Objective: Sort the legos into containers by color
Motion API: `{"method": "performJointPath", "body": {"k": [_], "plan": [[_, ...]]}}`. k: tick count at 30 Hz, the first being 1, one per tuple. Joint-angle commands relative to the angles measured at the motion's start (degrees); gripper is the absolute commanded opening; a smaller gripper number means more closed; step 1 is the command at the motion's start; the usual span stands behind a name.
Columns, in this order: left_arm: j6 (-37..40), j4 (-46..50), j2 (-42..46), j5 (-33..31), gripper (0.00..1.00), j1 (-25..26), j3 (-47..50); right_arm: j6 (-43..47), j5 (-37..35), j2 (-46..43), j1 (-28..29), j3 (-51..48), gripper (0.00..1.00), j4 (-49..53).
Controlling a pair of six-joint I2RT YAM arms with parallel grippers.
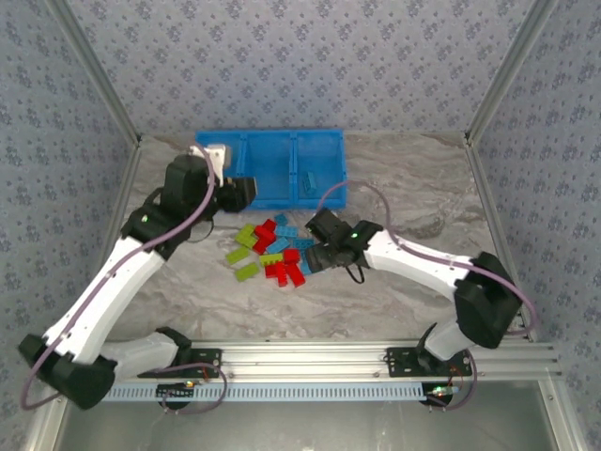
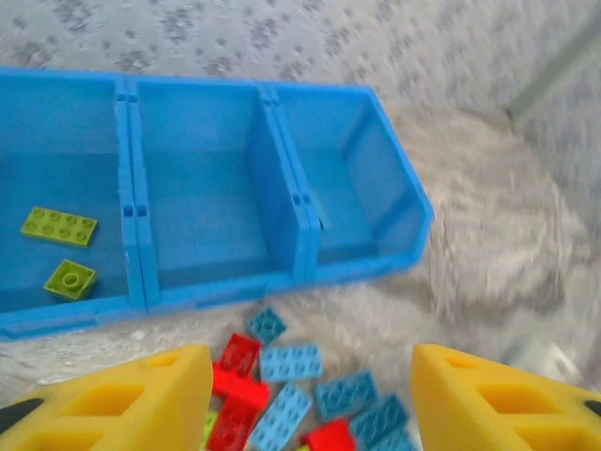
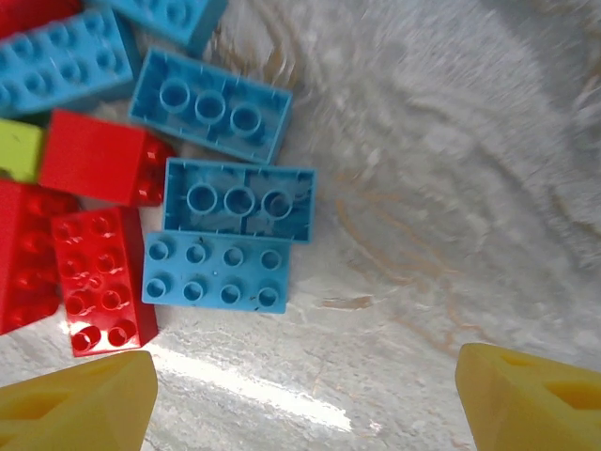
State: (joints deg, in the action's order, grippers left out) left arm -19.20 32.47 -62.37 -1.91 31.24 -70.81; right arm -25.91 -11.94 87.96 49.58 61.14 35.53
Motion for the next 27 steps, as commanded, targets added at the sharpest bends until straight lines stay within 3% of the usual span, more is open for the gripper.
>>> {"method": "performJointPath", "body": {"k": [1,4,9,16,19,24,27], "plan": [[13.48,10.65,5.33,1.94,0.6,2.18,3.93,-2.18,-0.28,5.37,0.75,3.15,0.89,-0.63],[21.15,13.32,11.33,7.13,0.61,3.07,8.83,-2.47,0.99,9.51,1.18,4.66,0.93,-2.75],[30.3,10.98,19.32,16.7,0.76,5.4,19.69,-3.64,2.63,14.18,1.14,5.87,0.92,-5.43],[32.27,4.2,21.92,16.51,0.93,7.51,24.89,-4.11,3.39,16.57,0.81,5.23,0.78,-7.51],[33.17,4.34,21.36,16.15,0.99,7.52,24.73,-4.59,4.55,17.14,0.8,4.09,0.79,-8.46],[33.41,3.14,21.3,16.31,0.99,7.53,26.11,-5.89,7.48,17.14,0.69,2.84,0.85,-10.54],[33.37,2.7,21.35,16.09,0.99,7.6,26.75,-6.78,8.26,17.15,0.69,2.41,0.84,-11.16]]}}
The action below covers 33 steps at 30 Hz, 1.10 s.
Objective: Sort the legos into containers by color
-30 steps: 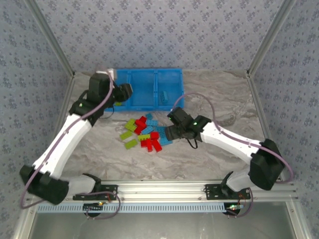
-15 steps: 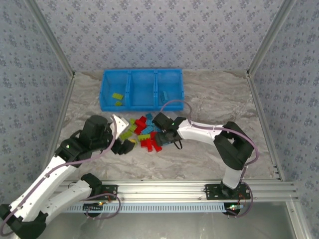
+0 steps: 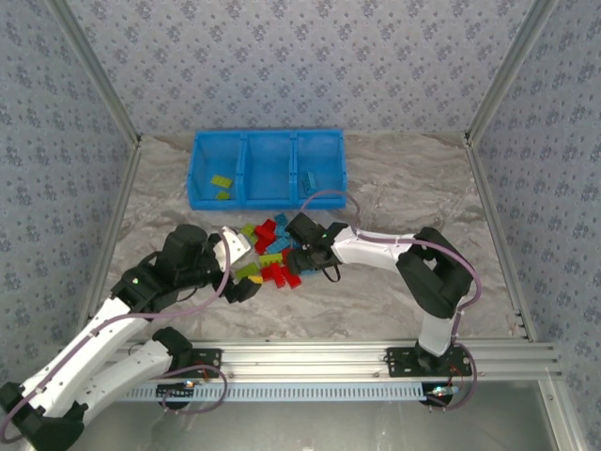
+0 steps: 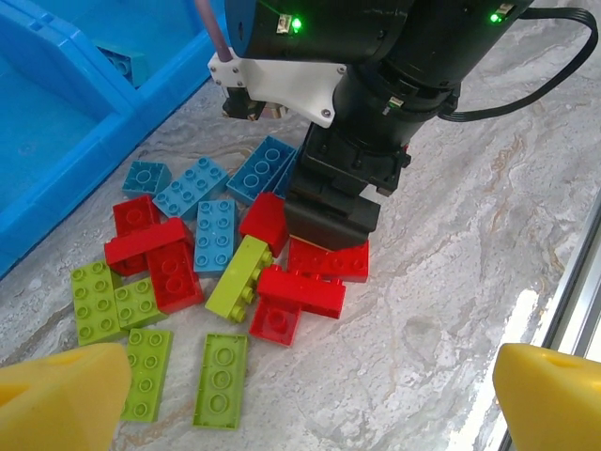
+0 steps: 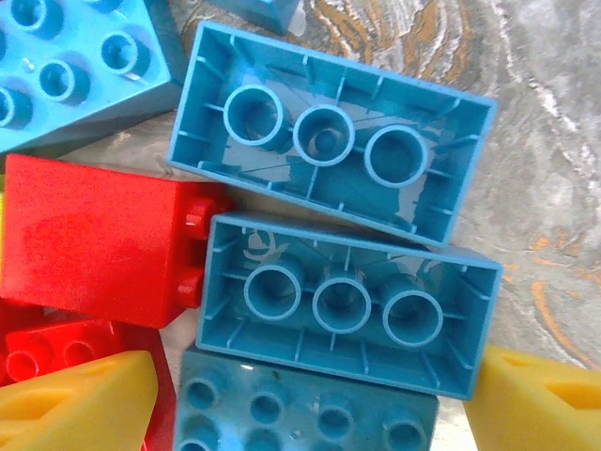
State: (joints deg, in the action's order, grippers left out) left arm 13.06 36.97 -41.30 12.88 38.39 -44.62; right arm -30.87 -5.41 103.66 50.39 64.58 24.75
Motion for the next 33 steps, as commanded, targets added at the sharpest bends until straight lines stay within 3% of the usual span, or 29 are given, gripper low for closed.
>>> {"method": "performJointPath", "body": {"k": [1,5,10,13,17,24,28,33], "plan": [[1.12,-1.82,0.33,1.2,0.99,0.37,0.71,-1.91,1.65,1.62,-0.07,-1.19,0.82,-0.46],[1.27,-2.64,1.18,0.57,0.99,0.38,1.27,-2.69,0.27,1.99,-0.45,-1.76,0.69,0.25],[1.37,-2.97,1.71,0.5,0.99,0.44,2.01,-3.68,-2.17,1.38,-0.65,-2.26,0.72,2.85],[1.55,-3.27,1.52,0.81,0.99,0.36,2.35,-3.67,-3.75,0.49,-0.56,-2.98,0.63,3.13],[2.23,-3.38,1.55,2.25,0.99,0.37,2.52,-3.78,-4.58,-4.51,-1.14,-4.57,0.57,1.88],[2.67,-4.87,2.45,2.5,0.99,0.38,3.58,-1.59,-9.74,-15.94,-3.91,-3.83,0.55,2.62],[2.59,-5.15,2.45,1.21,0.99,0.37,3.67,3.04,-11.2,-16.53,-8.04,0.27,0.56,0.92],[2.5,-5.42,2.95,-0.17,0.99,0.32,4.23,8.37,-9.94,-9.33,-15.5,9.92,0.55,-3.25]]}}
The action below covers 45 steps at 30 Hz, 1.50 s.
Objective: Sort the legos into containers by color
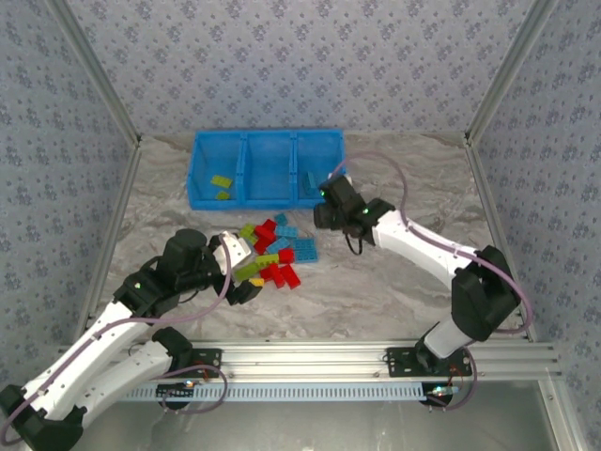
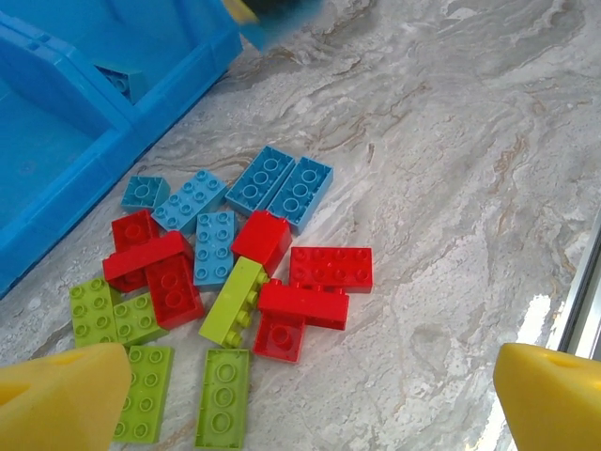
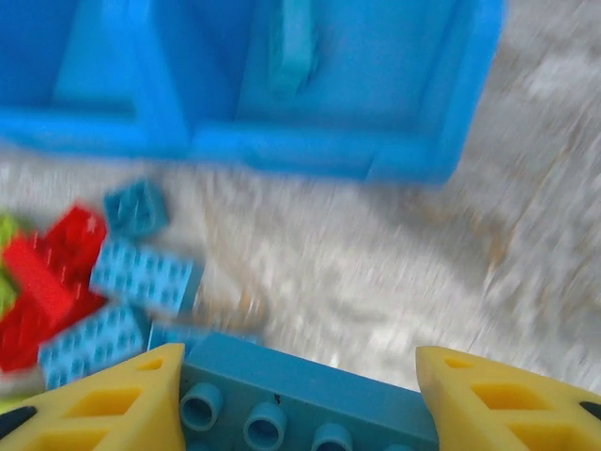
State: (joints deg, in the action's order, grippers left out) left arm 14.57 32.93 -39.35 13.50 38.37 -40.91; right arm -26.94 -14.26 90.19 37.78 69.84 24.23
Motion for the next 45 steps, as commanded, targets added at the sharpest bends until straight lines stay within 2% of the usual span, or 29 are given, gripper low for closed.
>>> {"method": "performJointPath", "body": {"k": [1,6,12,14,17,20,26,33,35,40,42,45], "plan": [[0.84,-1.48,1.2,-1.1,0.99,0.38,0.65,5.01,-0.58,5.86,-3.82,6.6,0.55,-3.27],[-0.3,-2.2,2.97,-2.98,0.99,0.34,1.76,6.47,1.96,15.62,-6.54,16.19,0.54,-4.66],[-3.98,-2.93,2.76,-6.11,0.99,0.08,1.28,6.42,3.1,23.43,-6.8,24.47,0.58,-3.73],[-6.08,-3.06,2.3,-7.03,0.99,-0.23,0.88,6.39,3.01,24.39,-6.8,25.6,0.63,-3.51],[-9.7,-3.13,1.5,-8.62,0.99,-0.58,0.0,6.53,3.27,24.64,-7.1,26.39,0.76,-2.89],[-14.96,-2.7,-0.1,-11.94,0.99,-0.7,-2.02,7.03,3.88,23.39,-7.08,26.24,0.82,-2.4],[-32.01,-1.3,-7.81,-17.78,0.99,-0.67,-6.97,8.16,5.82,17.31,-6.94,24.7,0.82,-1.08],[-54.19,1.24,-15.53,-18.82,0.92,0.24,-9.11,9.16,10.78,-0.32,-3.96,11.58,0.83,2.41],[-60.88,4.03,-18.74,-19.31,0.87,3.53,-10.33,9.75,10.22,-5.12,-1.5,7.54,0.83,5.21],[-78.56,4.86,-29.24,-21.59,0.77,17.22,-11.73,7.77,6.82,-14.59,4.73,-0.98,0.86,12.97],[-83.88,2.56,-33.22,-20.68,0.74,19.62,-10.81,6.31,7.04,-17.32,5.51,-4.82,0.87,14.66],[-87.64,0.64,-37.45,-21.37,0.64,20.25,-9.51,5.12,6.11,-20.08,5.9,-7.73,0.88,16.54]]}}
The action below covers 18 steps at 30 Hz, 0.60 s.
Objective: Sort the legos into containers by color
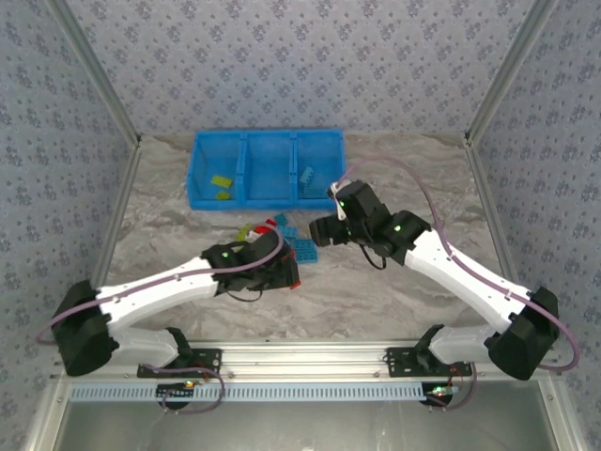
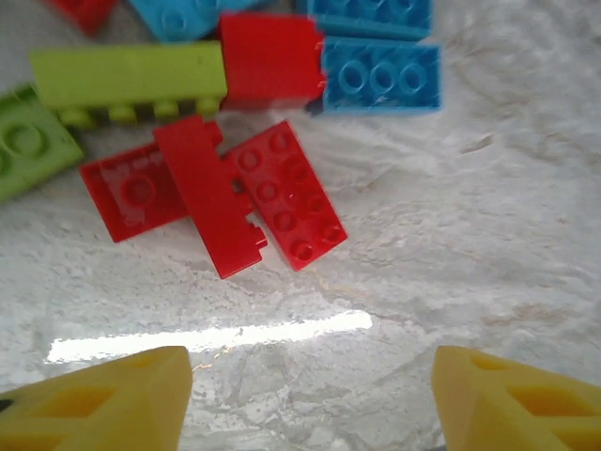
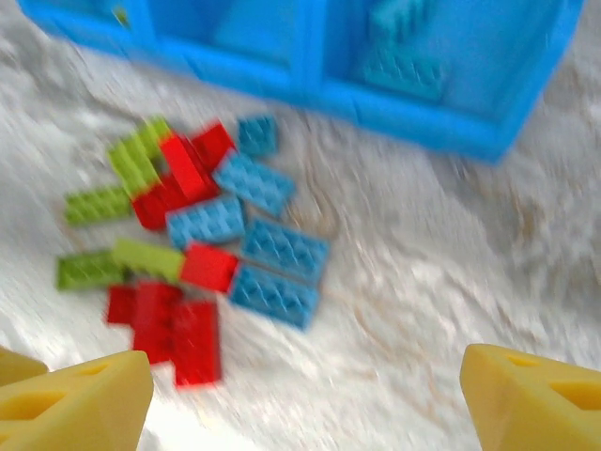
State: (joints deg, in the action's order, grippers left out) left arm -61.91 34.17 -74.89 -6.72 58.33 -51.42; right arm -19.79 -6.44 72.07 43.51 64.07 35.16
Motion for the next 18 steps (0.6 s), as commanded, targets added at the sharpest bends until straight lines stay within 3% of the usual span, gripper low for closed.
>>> {"method": "performJointPath", "body": {"k": [1,7,15,18], "plan": [[-11.84,-1.5,-2.84,-1.8,0.61,0.3,1.45,-2.3,-2.45,-2.64,0.26,-2.59,0.89,6.11],[-13.4,-3.78,-8.04,-3.83,0.51,-0.86,2.22,-2.39,-4.12,-4.22,-0.09,-4.04,0.89,6.68],[-12.88,-8.14,-10.79,-3.64,0.5,-3.83,4.37,-2.1,-3.96,-4.22,-0.56,-4.14,0.9,6.15],[-12.02,-8.44,-11.02,-3.12,0.45,-4.01,4.74,-2.18,-4.19,-4.4,-0.61,-4.04,0.9,6.41]]}}
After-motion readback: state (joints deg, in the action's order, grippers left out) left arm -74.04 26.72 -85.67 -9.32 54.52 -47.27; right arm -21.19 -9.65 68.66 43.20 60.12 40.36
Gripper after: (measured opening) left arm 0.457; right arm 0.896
